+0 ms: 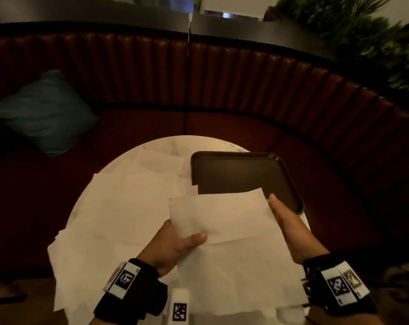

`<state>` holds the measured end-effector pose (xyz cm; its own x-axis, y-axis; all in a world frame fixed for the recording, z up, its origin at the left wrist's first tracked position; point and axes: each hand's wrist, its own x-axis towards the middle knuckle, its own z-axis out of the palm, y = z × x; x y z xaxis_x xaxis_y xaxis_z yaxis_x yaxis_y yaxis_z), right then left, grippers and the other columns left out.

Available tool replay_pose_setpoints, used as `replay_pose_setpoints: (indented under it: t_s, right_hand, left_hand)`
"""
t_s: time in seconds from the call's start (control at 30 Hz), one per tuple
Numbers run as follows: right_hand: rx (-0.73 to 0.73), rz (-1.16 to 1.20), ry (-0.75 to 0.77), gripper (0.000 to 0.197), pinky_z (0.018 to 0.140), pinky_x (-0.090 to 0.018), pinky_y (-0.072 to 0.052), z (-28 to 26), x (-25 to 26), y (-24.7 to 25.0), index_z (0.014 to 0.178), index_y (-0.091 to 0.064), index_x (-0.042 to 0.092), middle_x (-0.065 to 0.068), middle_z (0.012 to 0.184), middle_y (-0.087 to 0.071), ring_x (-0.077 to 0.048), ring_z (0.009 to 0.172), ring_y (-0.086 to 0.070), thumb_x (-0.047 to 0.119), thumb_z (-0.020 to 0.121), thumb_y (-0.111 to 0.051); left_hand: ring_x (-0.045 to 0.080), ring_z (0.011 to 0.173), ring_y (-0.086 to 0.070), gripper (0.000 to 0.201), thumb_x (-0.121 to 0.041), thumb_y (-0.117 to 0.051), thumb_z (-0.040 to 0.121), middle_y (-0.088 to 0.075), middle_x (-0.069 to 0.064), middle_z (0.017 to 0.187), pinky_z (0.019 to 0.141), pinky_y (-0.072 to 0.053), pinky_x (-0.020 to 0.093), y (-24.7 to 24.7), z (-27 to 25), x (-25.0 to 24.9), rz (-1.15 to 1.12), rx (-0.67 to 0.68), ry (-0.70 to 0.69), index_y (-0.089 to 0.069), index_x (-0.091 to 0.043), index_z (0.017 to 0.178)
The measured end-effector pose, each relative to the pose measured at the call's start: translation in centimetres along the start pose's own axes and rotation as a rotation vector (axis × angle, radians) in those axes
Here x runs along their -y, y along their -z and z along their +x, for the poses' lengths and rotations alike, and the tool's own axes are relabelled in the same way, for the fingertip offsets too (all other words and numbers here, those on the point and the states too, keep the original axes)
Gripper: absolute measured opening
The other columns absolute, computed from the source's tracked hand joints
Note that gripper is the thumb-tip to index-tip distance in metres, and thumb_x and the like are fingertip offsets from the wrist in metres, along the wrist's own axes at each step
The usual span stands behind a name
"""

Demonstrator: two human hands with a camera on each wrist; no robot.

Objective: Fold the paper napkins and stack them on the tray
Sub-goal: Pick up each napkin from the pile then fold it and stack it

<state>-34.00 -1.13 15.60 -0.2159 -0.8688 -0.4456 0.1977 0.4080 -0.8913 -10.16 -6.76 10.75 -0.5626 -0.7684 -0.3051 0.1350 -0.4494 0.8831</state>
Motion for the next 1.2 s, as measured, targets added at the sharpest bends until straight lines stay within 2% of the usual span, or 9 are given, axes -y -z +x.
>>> replay_pose_setpoints:
  t_s: [0.13, 0.27, 0.43, 0.63, 0.8, 0.9, 1.0, 1.1, 1.2]
  right_hand:
    - [0.171, -0.14, 0.111, 0.029, 0.074, -0.032, -0.057, -1.4, -0.6, 1.2, 0.111, -0.065, 0.007, -0.012, 0.106, -0.072, -0.027, 0.096, -0.069, 0.017, 0.084, -0.058]
    - [0.058, -0.216, 0.249, 0.02, 0.079, -0.04, -0.058, -0.3, -0.3, 1.3, 0.1, -0.07, 0.006, -0.011, 0.097, -0.074, -0.028, 0.089, -0.071, 0.013, 0.083, -0.064]
    - [0.055, -0.146, 0.285, 0.011, 0.069, -0.034, -0.058, 0.7, 0.1, 0.7, 0.09, -0.072, 0.008, -0.011, 0.089, -0.075, -0.024, 0.078, -0.071, 0.009, 0.083, -0.063]
    - [0.093, -0.081, 0.392, 0.014, 0.078, -0.035, -0.058, 1.3, -0.1, 0.4, 0.089, -0.076, 0.016, -0.009, 0.095, -0.075, -0.027, 0.091, -0.07, 0.017, 0.079, -0.066]
    - [0.182, 0.005, 0.422, 0.042, 0.066, -0.03, -0.057, 1.8, -0.6, 1.4, 0.081, -0.076, 0.019, -0.005, 0.089, -0.074, -0.022, 0.082, -0.07, 0.045, 0.05, -0.087]
    - [0.252, 0.002, 0.394, 0.006, 0.056, -0.027, -0.056, 1.7, -0.1, 2.2, 0.064, -0.071, 0.019, -0.003, 0.077, -0.071, -0.02, 0.073, -0.069, 0.02, 0.066, -0.077]
    - [0.252, -0.08, 0.422, 0.042, 0.055, -0.026, -0.055, 1.7, 0.2, 2.5, 0.058, -0.072, 0.019, -0.002, 0.074, -0.071, -0.018, 0.071, -0.07, -0.011, 0.08, -0.053]
    - [0.242, -0.114, 0.45, 0.046, 0.055, -0.024, -0.053, 1.3, 0.6, 2.6, 0.057, -0.072, 0.019, -0.001, 0.074, -0.072, -0.016, 0.07, -0.069, -0.014, 0.082, -0.051]
    - [0.245, -0.076, 0.451, 0.021, 0.058, -0.023, -0.051, 0.4, 0.5, 3.2, 0.063, -0.073, 0.01, -0.008, 0.075, -0.071, -0.02, 0.073, -0.066, -0.005, 0.068, -0.06]
  left_hand:
    - [0.024, 0.1, -0.067, 0.037, -0.015, -0.075, 0.072, -0.072, 0.007, 0.104, 0.079, -0.057, 0.029, -0.6, 0.5, -2.0, 0.123, -0.133, -0.084, -0.064, -0.007, 0.107]
    - [0.024, 0.103, -0.066, 0.065, -0.029, -0.084, 0.058, -0.069, 0.008, 0.112, 0.087, -0.055, 0.038, 0.0, 0.2, -4.0, 0.222, 0.006, -0.08, -0.06, -0.01, 0.116]
    - [0.017, 0.096, -0.068, 0.041, -0.005, -0.071, 0.072, -0.071, 0.003, 0.106, 0.077, -0.057, 0.028, -0.1, 0.0, -6.1, 0.321, -0.056, -0.126, -0.062, -0.012, 0.111]
    - [0.016, 0.093, -0.068, 0.027, 0.001, -0.06, 0.081, -0.072, 0.005, 0.1, 0.081, -0.056, 0.025, -0.1, 0.2, -6.7, 0.291, -0.188, -0.199, -0.064, -0.007, 0.107]
    - [0.01, 0.082, -0.069, 0.034, 0.009, -0.053, 0.082, -0.074, -0.005, 0.084, 0.07, -0.058, 0.023, 0.0, -0.4, -7.0, 0.237, -0.164, -0.245, -0.072, -0.019, 0.086]
    - [0.014, 0.077, -0.067, 0.046, 0.015, -0.049, 0.081, -0.071, -0.003, 0.08, 0.061, -0.055, 0.026, 0.4, -0.6, -7.2, 0.282, -0.144, -0.253, -0.069, -0.018, 0.057]
    - [0.016, 0.075, -0.066, 0.039, 0.01, -0.045, 0.087, -0.068, 0.0, 0.082, 0.057, -0.054, 0.024, 0.5, -0.7, -7.4, 0.241, -0.156, -0.242, -0.063, -0.01, 0.058]
    - [0.015, 0.079, -0.064, 0.043, 0.01, -0.036, 0.089, -0.066, 0.006, 0.083, 0.062, -0.054, 0.021, 0.4, -0.7, -7.6, 0.213, -0.165, -0.254, -0.063, -0.006, 0.059]
    - [0.008, 0.078, -0.064, 0.038, 0.002, -0.036, 0.089, -0.07, 0.001, 0.074, 0.068, -0.051, 0.013, 0.2, -0.5, -7.5, 0.237, -0.183, -0.289, -0.064, 0.001, 0.063]
